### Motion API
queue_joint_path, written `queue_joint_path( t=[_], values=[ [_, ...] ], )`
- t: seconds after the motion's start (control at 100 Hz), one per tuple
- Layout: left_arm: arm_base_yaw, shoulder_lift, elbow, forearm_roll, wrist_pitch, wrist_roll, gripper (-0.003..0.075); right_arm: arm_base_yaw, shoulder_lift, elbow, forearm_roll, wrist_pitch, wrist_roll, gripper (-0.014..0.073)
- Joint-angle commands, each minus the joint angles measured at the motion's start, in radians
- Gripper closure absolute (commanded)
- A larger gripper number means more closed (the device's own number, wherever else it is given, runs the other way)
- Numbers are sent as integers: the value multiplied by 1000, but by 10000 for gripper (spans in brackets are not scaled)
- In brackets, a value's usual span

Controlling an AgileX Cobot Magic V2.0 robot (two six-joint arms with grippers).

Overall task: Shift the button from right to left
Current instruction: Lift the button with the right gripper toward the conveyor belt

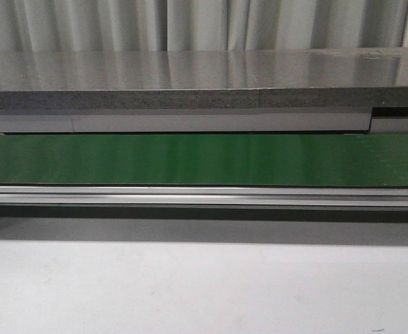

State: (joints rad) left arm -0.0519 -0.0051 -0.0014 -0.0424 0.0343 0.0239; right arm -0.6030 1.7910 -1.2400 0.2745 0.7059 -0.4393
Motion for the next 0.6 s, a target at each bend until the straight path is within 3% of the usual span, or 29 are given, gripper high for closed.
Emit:
queue_joint_path(
  t=[0.0, 0.32, 0.59],
  values=[
    [3, -32, 45, -9, -86, -8, 741, 13, -119, -27, 29, 1, -1, 453],
    [3, -32, 45, -9, -86, -8, 741, 163, -223, -15, 51, 141, 110, 453],
    [3, -32, 45, -9, -86, -8, 741, 261, -190, 29, 62, 115, 194, 450]
  ],
)
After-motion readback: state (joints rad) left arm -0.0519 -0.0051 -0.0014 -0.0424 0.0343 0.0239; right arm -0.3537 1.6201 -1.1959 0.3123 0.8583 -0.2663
